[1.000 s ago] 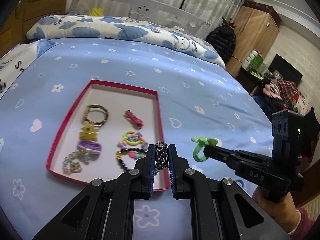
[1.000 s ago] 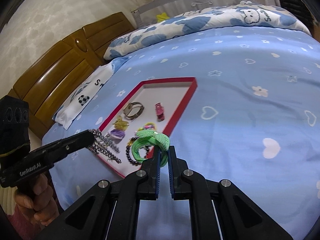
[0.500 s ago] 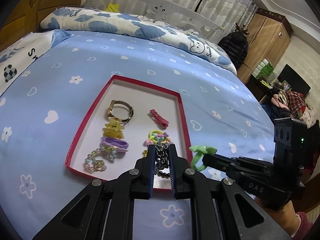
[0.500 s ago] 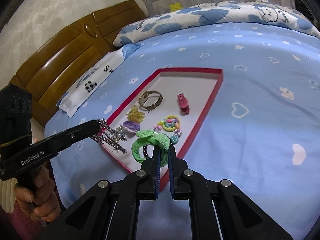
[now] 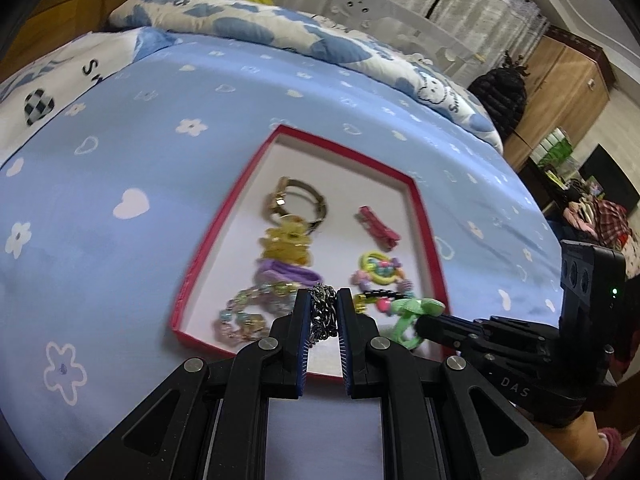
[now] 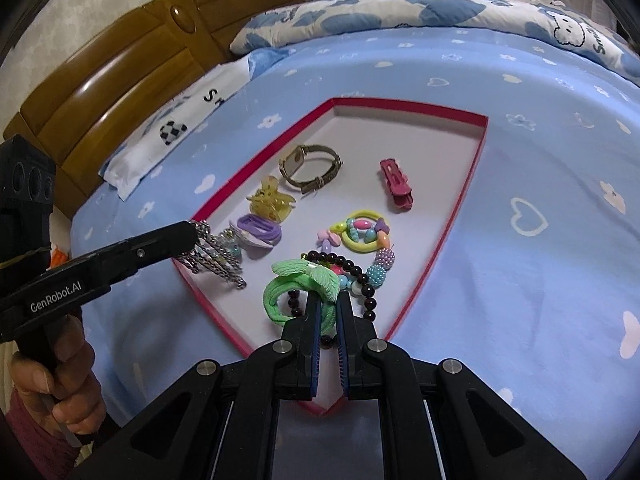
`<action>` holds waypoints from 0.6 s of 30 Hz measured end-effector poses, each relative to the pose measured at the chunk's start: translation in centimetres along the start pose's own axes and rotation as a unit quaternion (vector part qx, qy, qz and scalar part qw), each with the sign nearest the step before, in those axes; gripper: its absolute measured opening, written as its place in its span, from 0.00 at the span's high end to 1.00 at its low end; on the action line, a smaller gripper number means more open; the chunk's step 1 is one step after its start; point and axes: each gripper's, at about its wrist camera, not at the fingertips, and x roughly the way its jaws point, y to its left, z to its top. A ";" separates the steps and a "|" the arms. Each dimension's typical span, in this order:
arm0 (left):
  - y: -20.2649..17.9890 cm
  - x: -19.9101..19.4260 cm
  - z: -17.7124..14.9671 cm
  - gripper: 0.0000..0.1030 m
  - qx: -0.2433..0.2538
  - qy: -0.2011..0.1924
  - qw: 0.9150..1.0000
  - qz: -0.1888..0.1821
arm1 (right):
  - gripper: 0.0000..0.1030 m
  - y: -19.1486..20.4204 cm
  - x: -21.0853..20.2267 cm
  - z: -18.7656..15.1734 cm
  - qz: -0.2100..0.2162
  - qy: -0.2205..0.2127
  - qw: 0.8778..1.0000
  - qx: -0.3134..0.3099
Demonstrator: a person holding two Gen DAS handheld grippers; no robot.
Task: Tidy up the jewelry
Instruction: 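Carry the silver chain with left tool while right tool carries the green hair tie into the tray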
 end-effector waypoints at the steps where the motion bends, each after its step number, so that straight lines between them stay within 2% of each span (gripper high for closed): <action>1: 0.3 0.2 -0.1 0.89 -0.003 0.001 1.000 0.002 | 0.93 0.0 0.2 0.0 -0.001 0.002 1.000 0.000; 18: 1.5 2.8 -0.3 0.89 -0.018 0.024 0.998 0.051 | 0.89 0.1 1.5 0.4 -0.021 0.020 0.999 -0.018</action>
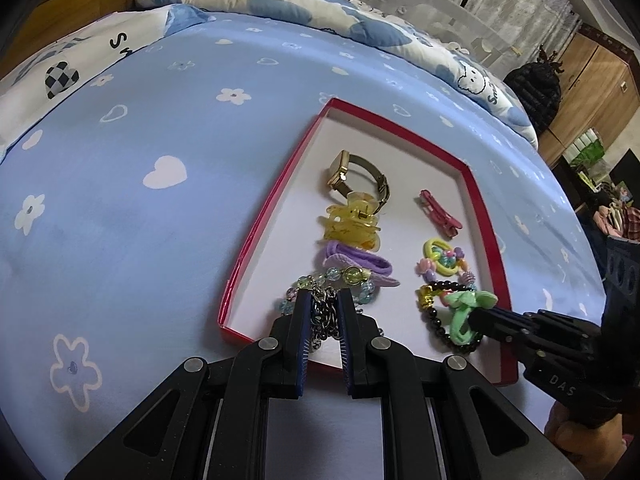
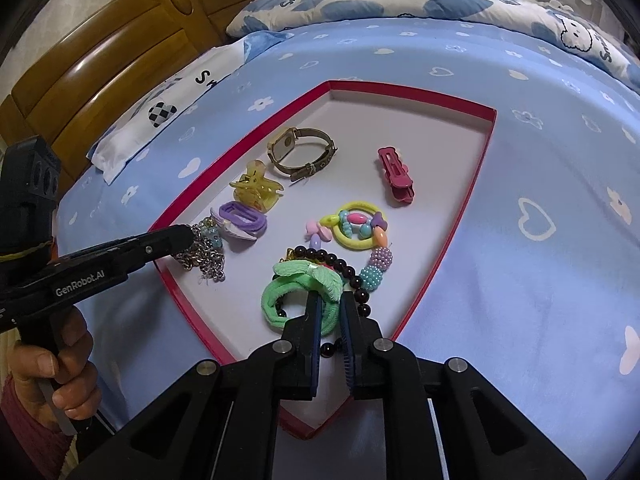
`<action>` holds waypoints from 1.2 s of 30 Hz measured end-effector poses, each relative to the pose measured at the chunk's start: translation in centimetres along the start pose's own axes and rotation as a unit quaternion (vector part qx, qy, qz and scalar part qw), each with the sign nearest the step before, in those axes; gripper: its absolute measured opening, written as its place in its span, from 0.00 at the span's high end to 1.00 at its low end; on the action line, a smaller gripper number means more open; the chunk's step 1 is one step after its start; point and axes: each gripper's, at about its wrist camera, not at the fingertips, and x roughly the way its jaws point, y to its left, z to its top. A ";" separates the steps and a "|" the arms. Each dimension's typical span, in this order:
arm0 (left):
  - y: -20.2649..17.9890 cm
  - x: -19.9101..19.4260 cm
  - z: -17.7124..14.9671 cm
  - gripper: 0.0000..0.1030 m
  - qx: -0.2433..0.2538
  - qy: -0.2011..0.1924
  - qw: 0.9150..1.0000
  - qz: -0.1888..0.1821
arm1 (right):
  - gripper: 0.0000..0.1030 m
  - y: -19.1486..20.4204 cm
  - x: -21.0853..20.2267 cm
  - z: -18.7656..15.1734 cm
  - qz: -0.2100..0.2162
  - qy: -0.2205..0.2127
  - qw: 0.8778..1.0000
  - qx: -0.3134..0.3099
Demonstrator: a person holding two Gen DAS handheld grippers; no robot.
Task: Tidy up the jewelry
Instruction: 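Carry the silver chain with left tool while right tool carries the green hair tie into the tray, then open both tools to release the chain and green hair tie in the tray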
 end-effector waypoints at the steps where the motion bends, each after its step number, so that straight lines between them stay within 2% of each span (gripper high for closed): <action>1: -0.1 0.0 0.0 0.89 0.001 0.000 1.000 0.001 | 0.89 0.0 0.0 0.0 0.000 0.000 1.000 0.000; 6: 0.0 -0.1 0.0 0.89 0.003 0.000 1.000 0.004 | 0.86 0.1 0.0 0.0 0.003 0.000 1.000 0.001; 10: 0.2 0.0 0.0 0.88 0.002 0.001 1.000 0.001 | 0.80 0.3 -0.3 -0.2 0.008 -0.006 1.000 0.001; 24: -0.2 -1.2 -0.2 0.83 0.009 -0.008 1.000 0.002 | 0.77 -0.2 -2.3 -0.4 0.012 -0.038 0.999 0.016; 26: -0.4 -1.5 -0.3 0.82 0.011 -0.011 1.000 0.002 | 0.72 -0.4 -2.7 -0.5 0.013 -0.045 0.999 0.020; 27: -0.6 -1.8 -0.3 0.77 0.013 -0.013 1.000 0.002 | 0.71 -0.5 -3.0 -0.5 0.014 -0.052 0.998 0.024; 30: -1.1 -3.3 -0.7 0.55 0.016 -0.032 0.999 0.003 | 0.65 -0.7 -4.1 -0.7 0.021 -0.077 0.996 0.034; 32: -1.3 -4.1 -0.9 0.51 0.020 -0.039 0.999 0.005 | 0.53 -0.9 -4.9 -0.9 0.024 -0.093 0.995 0.039; 36: -1.8 -5.8 -2.1 0.31 0.020 -0.053 0.998 0.008 | 0.37 -1.0 -6.3 -1.5 0.034 -0.123 0.991 0.048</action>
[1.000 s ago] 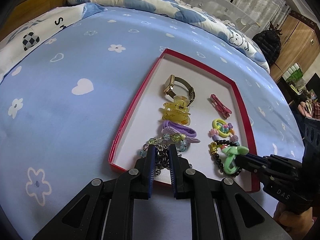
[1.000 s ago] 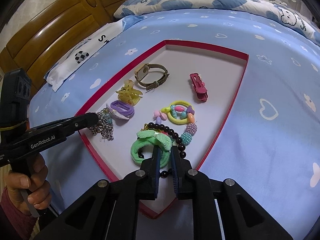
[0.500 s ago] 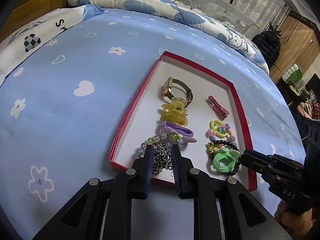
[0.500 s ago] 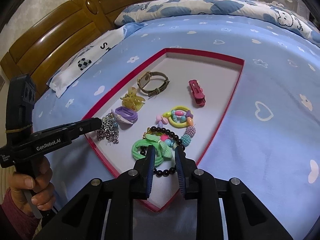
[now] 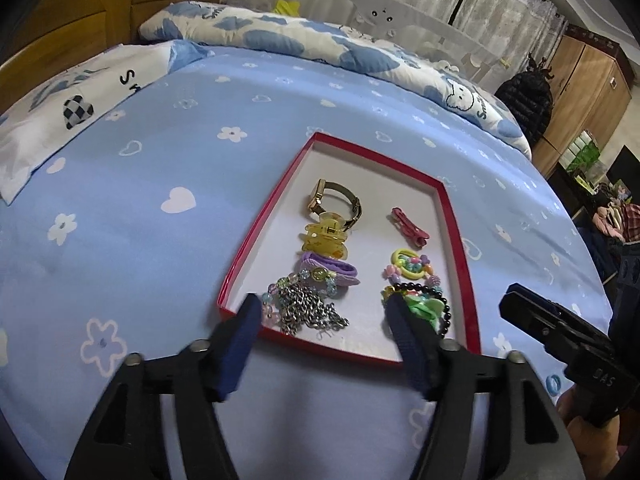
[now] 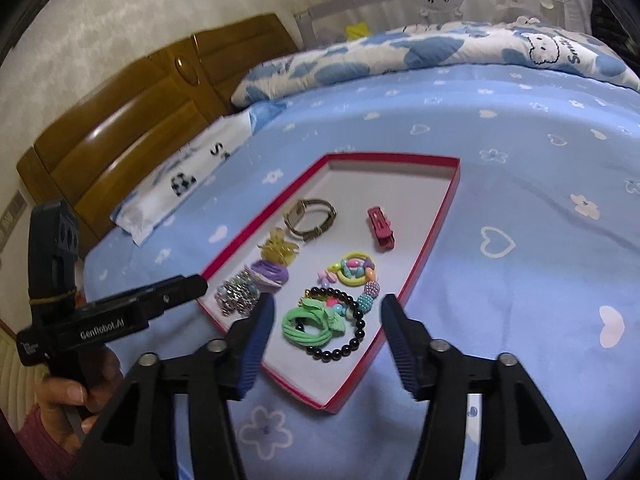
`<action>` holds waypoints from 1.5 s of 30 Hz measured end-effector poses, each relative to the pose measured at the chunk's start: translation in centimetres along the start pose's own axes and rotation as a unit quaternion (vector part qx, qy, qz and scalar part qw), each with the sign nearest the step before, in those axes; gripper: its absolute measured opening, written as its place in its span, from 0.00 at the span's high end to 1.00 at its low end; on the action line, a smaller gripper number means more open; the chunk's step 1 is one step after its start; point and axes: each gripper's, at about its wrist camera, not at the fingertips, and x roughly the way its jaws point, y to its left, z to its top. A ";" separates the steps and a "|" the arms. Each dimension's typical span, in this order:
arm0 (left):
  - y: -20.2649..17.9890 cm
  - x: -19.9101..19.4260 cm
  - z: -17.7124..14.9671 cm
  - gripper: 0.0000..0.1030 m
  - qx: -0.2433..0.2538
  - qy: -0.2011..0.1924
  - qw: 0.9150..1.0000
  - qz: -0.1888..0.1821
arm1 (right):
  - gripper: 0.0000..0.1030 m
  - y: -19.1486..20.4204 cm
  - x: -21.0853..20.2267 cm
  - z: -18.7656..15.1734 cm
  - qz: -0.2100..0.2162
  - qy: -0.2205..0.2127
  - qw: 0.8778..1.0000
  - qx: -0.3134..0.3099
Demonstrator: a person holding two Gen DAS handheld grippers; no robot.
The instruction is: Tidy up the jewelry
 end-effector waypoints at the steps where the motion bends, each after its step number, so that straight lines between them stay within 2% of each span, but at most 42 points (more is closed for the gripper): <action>1: -0.1 -0.4 -0.3 0.24 -0.001 -0.002 1.000 0.001 | 0.30 0.0 -0.4 -0.1 0.001 -0.007 1.000 0.002; 3: -0.1 -1.1 -0.9 0.18 -0.003 -0.007 1.000 0.006 | 0.27 0.0 -1.4 -0.5 0.009 -0.024 1.000 0.006; 5: -0.1 -1.8 -1.6 0.17 -0.004 -0.011 1.000 0.004 | 0.23 0.0 -2.1 -0.8 0.010 -0.035 0.999 0.008; 14: 0.3 -5.4 -3.4 0.17 -0.015 -0.025 0.999 0.016 | 0.19 0.5 -5.0 -2.2 0.002 -0.071 0.997 -0.001; 17: -0.2 -6.7 -3.6 0.16 -0.008 -0.032 0.999 0.022 | 0.19 1.1 -5.9 -2.4 0.000 -0.073 0.997 -0.011; 21: -1.6 -9.4 -3.6 0.09 0.018 -0.055 0.998 0.029 | 0.18 2.0 -7.8 -1.9 -0.004 -0.078 0.997 -0.029; 23: -2.4 -10.6 -3.5 0.06 0.031 -0.065 0.997 0.034 | 0.13 2.9 -9.3 -1.2 -0.019 -0.087 0.995 -0.044; 24: -2.7 -11.2 -3.4 0.01 0.037 -0.070 0.996 0.039 | 0.11 3.4 -10.1 -0.7 -0.025 -0.094 0.994 -0.053; 26: -3.5 -12.4 -3.4 0.01 0.046 -0.084 0.994 0.051 | 0.02 4.0 -11.6 0.0 -0.035 -0.108 0.991 -0.063; 29: -4.3 -13.2 -4.0 0.01 0.058 -0.102 0.991 0.069 | 0.00 4.6 -13.1 0.4 -0.051 -0.128 0.988 -0.070; 33: -5.1 -12.4 -5.8 0.01 0.075 -0.105 0.987 0.098 | 0.00 4.4 -12.5 -0.8 -0.060 -0.135 0.986 -0.071; 38: -5.7 -11.0 -7.6 0.01 0.080 -0.110 0.983 0.124 | 0.00 2.3 -9.9 -3.4 -0.067 -0.114 0.990 -0.040; 45: -6.3 -10.6 -8.6 0.01 0.086 -0.115 0.981 0.131 | 0.00 0.8 -8.9 -5.2 -0.093 -0.112 0.989 -0.035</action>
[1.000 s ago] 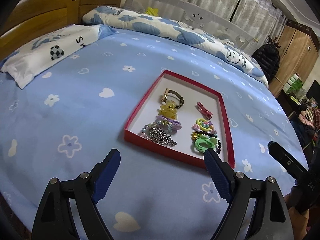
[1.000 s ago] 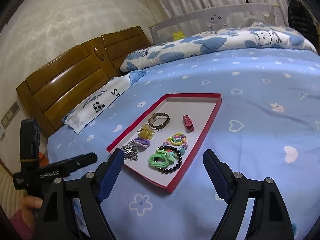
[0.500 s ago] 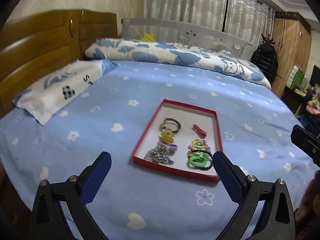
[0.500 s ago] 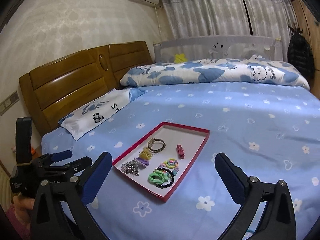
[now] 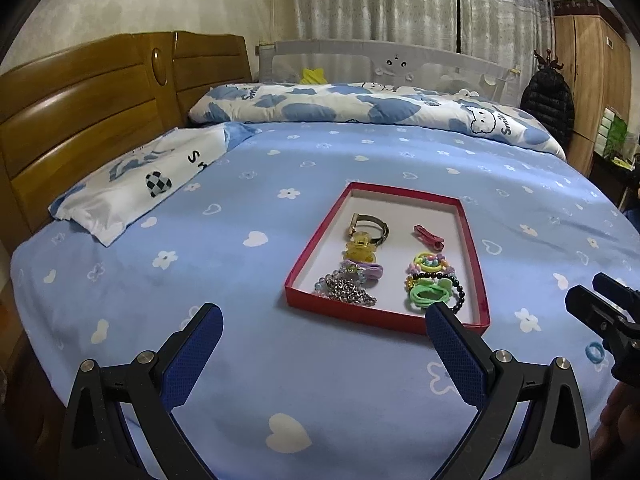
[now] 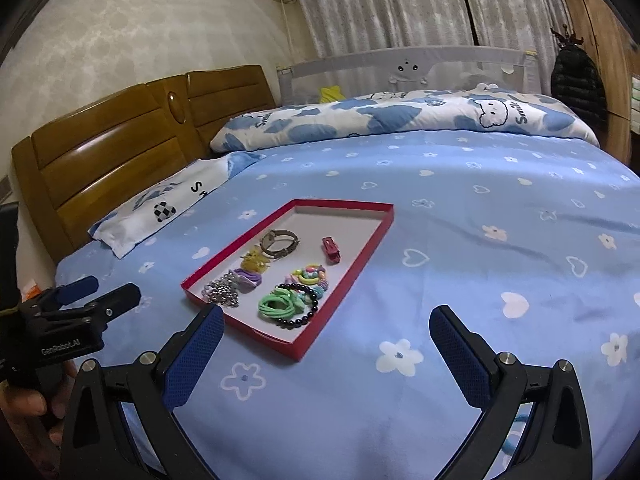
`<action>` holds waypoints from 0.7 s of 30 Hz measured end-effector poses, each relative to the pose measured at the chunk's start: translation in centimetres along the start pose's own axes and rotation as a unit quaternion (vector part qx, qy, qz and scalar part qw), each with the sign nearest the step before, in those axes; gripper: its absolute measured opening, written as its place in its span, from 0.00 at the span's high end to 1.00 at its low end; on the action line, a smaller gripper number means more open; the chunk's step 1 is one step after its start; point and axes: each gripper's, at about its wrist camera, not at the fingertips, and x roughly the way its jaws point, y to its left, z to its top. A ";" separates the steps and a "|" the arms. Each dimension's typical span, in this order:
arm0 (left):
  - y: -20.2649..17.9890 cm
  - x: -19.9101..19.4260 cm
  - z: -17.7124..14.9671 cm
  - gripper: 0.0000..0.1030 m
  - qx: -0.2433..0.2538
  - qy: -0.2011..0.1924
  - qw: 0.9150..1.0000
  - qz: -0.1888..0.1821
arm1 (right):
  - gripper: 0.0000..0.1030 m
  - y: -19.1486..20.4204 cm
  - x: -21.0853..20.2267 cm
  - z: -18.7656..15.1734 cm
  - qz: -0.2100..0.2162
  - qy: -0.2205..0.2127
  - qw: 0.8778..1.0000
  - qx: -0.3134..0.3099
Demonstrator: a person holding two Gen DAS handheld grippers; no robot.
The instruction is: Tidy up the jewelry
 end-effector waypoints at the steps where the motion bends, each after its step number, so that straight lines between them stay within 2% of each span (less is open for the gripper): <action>1: -0.2 -0.2 0.0 0.01 0.000 -0.003 1.000 0.000 | 0.00 -0.1 -0.1 -0.1 -0.001 -0.001 1.000 0.000; 8: 0.1 -0.5 -0.2 0.01 0.004 -0.012 1.000 0.001 | 0.00 1.0 -0.8 0.0 0.000 -0.015 1.000 -0.019; 21: 0.7 -0.8 -0.2 0.01 0.003 -0.021 1.000 0.003 | 0.00 1.5 -0.8 0.2 -0.001 -0.017 1.000 -0.026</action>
